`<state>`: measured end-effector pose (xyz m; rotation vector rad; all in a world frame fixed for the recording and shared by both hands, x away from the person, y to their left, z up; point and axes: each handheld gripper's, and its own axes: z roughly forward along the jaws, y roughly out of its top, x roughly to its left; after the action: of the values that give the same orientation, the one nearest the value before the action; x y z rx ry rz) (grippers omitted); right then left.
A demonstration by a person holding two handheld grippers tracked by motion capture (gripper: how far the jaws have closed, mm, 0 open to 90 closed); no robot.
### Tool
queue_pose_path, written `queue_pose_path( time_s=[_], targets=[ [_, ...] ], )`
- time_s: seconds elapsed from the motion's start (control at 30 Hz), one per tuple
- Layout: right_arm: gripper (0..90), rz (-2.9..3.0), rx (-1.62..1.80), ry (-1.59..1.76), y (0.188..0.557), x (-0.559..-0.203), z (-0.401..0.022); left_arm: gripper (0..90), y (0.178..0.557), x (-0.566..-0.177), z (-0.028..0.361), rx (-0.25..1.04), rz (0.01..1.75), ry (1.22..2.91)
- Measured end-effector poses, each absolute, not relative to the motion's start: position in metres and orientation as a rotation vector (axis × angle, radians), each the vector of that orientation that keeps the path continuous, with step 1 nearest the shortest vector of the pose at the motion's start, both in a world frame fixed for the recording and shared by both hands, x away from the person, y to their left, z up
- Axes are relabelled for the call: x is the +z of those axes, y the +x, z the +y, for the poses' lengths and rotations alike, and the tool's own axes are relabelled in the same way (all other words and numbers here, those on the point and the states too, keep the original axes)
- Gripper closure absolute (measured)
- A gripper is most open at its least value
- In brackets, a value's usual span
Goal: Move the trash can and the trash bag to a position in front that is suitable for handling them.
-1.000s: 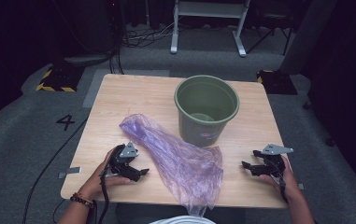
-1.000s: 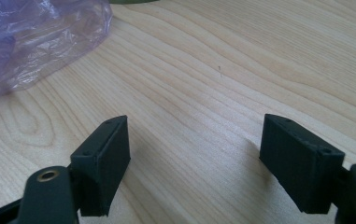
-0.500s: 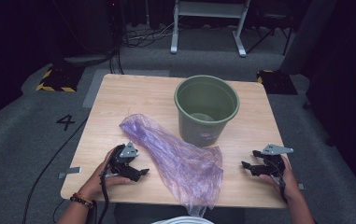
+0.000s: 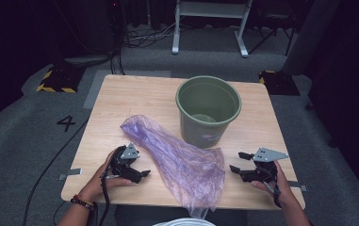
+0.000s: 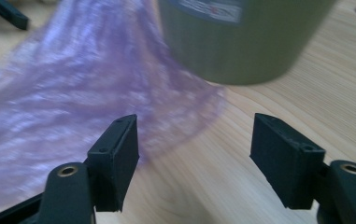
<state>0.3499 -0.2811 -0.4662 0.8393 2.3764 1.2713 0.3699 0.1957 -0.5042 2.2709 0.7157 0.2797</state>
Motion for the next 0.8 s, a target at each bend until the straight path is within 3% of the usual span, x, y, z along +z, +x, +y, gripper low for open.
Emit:
queue_pose_path(
  time_s=[0.4, 0.8],
  targets=[
    [34.7, 2.549, 1.220, 0.710, 0.341, -0.482, -0.230, 8.7, 0.370, -0.504, 0.196, 0.280, 0.716, 2.271],
    [42.4, 2.533, 1.116, 0.786, 0.355, -0.499, -0.235, 8.7, 0.370, -0.504, 0.196, 0.280, 0.716, 2.271]
  ],
)
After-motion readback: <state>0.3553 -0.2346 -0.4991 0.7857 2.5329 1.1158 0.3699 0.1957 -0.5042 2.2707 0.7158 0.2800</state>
